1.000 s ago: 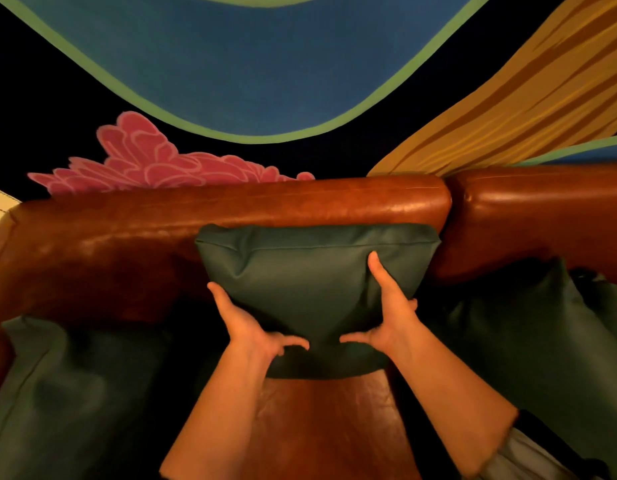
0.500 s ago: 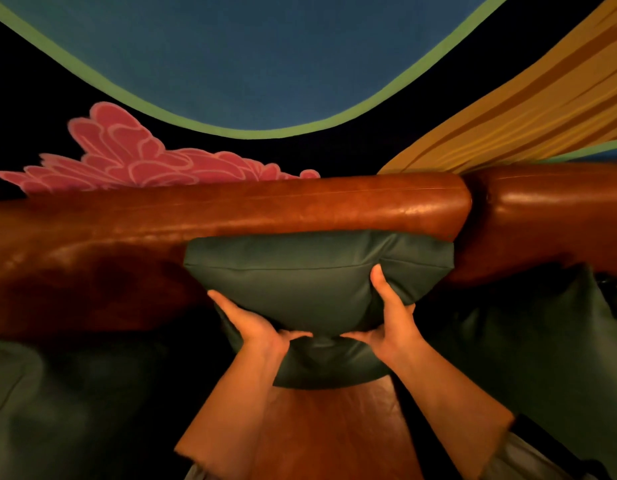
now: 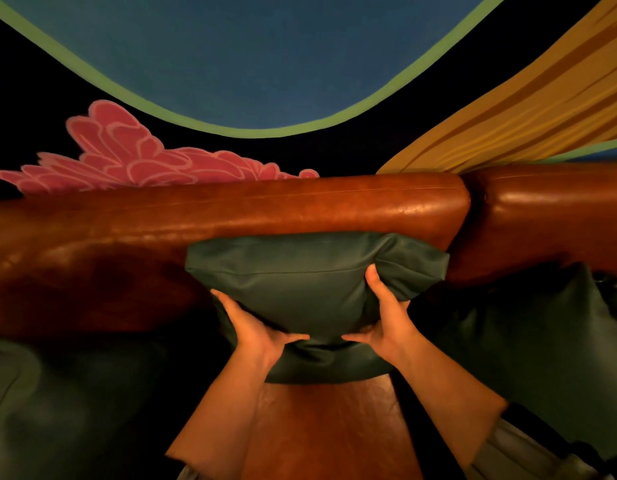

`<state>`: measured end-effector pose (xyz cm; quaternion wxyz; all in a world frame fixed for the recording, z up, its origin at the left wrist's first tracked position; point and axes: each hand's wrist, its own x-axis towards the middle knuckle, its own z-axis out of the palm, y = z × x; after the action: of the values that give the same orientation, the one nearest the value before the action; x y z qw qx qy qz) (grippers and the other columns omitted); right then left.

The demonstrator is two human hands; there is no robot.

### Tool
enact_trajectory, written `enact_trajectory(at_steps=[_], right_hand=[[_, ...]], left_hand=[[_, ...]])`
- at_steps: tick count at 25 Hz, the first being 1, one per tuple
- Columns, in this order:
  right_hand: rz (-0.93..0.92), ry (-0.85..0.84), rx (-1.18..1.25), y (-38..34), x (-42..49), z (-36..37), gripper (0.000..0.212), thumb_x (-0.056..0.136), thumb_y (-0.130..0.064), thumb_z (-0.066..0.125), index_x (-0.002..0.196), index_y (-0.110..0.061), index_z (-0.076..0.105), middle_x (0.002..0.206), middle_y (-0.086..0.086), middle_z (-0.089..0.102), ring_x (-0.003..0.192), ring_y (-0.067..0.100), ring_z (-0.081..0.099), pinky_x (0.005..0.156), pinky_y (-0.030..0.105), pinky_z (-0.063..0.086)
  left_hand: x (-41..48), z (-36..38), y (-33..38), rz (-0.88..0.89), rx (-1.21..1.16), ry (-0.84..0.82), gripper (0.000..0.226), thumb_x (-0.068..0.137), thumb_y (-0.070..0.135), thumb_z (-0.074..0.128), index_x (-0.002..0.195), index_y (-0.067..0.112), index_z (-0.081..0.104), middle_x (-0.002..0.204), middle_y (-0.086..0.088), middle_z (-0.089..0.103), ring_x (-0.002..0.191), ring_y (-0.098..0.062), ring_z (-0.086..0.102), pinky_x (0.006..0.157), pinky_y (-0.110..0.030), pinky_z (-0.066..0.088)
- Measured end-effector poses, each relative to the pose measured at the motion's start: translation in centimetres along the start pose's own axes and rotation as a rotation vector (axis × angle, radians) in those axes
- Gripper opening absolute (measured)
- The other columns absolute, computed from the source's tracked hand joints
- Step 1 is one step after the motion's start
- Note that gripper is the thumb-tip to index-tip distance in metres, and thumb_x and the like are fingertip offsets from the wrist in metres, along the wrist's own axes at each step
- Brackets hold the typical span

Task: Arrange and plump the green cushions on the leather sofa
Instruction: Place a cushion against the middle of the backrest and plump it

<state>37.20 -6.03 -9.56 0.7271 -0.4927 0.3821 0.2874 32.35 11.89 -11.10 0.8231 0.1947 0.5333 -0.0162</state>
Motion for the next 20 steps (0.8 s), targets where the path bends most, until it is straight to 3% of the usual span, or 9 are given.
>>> enact_trajectory(at_steps=[3,5,6,8,10,13,15,17,20], right_hand=[[0.005,0.069,-0.137,-1.2,-0.9,0.2,0.134,0.033,-0.078,0.088,0.149,-0.045,0.031,0.154,-0.002,0.049,0.136,0.045,0.052,0.099,0.076,0.043],[-0.046,0.133,-0.149,-1.8,-0.9,-0.1,0.150,0.026,-0.081,0.089,0.155,-0.044,0.023,0.160,-0.007,0.042,0.141,0.037,0.048,0.100,0.078,0.040],[-0.076,0.162,-0.136,-1.9,-0.8,-0.2,0.152,0.027,-0.079,0.090,0.157,-0.044,0.020,0.162,-0.007,0.039,0.144,0.035,0.045,0.101,0.079,0.039],[-0.119,0.216,-0.119,-1.9,-0.7,-0.2,0.154,0.026,-0.080,0.090,0.157,-0.046,0.018,0.163,-0.004,0.036,0.145,0.035,0.042,0.101,0.079,0.039],[-0.142,0.262,-0.126,-1.6,-0.9,-0.1,0.166,0.010,-0.086,0.085,0.157,-0.048,0.017,0.164,0.002,0.034,0.144,0.038,0.042,0.102,0.076,0.043],[-0.216,0.325,-0.093,-1.5,-1.0,-0.1,0.171,0.010,-0.086,0.084,0.160,-0.046,0.013,0.167,0.006,0.024,0.146,0.039,0.039,0.110,0.071,0.040],[-0.333,0.345,-0.073,-1.9,-0.8,-0.5,0.155,0.029,-0.080,0.090,0.160,-0.045,0.015,0.166,0.008,0.027,0.144,0.036,0.043,0.115,0.064,0.039],[-0.455,0.312,-0.048,-2.8,-0.8,-0.8,0.136,0.040,-0.074,0.092,0.156,-0.047,0.027,0.157,-0.001,0.045,0.138,0.024,0.052,0.118,0.055,0.041],[-0.390,0.141,-0.127,-4.3,-1.4,-0.8,0.094,0.063,-0.064,0.089,0.144,-0.050,0.043,0.133,-0.018,0.061,0.134,0.020,0.056,0.116,0.062,0.038]], left_hand=[[-0.6,0.1,1.1,0.000,0.193,0.368,0.138,0.042,0.106,0.042,0.157,0.032,0.026,0.165,-0.005,0.031,0.149,-0.044,0.026,0.113,-0.077,0.006],[-1.4,0.5,2.5,0.240,0.178,0.577,0.107,0.069,0.084,0.055,0.153,0.022,0.033,0.157,-0.013,0.040,0.140,-0.039,0.041,0.116,-0.054,0.029],[-1.4,0.8,3.4,0.411,0.139,0.597,0.085,0.083,0.069,0.056,0.149,0.019,0.040,0.148,-0.013,0.048,0.133,-0.035,0.047,0.108,-0.040,0.039],[-1.6,1.7,5.4,0.629,0.071,0.437,0.059,0.094,0.053,0.055,0.142,0.018,0.050,0.126,0.001,0.061,0.119,-0.019,0.056,0.093,-0.022,0.045],[-1.5,2.0,6.5,0.664,0.077,0.206,0.055,0.088,0.063,0.057,0.126,0.025,0.065,0.117,0.012,0.069,0.114,-0.010,0.063,0.103,-0.026,0.047],[-1.2,2.0,6.2,0.692,0.253,0.218,0.057,0.072,0.080,0.059,0.104,0.033,0.067,0.112,0.016,0.070,0.109,-0.008,0.065,0.107,-0.034,0.046],[-1.1,1.9,5.8,0.717,0.347,0.252,0.058,0.063,0.080,0.068,0.101,0.038,0.063,0.109,0.017,0.067,0.110,-0.011,0.064,0.103,-0.034,0.047],[-0.6,1.5,5.7,0.687,0.425,0.288,0.067,0.053,0.081,0.074,0.105,0.040,0.064,0.116,0.009,0.068,0.115,-0.019,0.064,0.107,-0.043,0.047],[-0.1,1.5,5.5,0.593,0.600,0.441,0.092,0.055,0.085,0.065,0.129,0.031,0.057,0.136,-0.011,0.060,0.126,-0.034,0.055,0.111,-0.051,0.041]])
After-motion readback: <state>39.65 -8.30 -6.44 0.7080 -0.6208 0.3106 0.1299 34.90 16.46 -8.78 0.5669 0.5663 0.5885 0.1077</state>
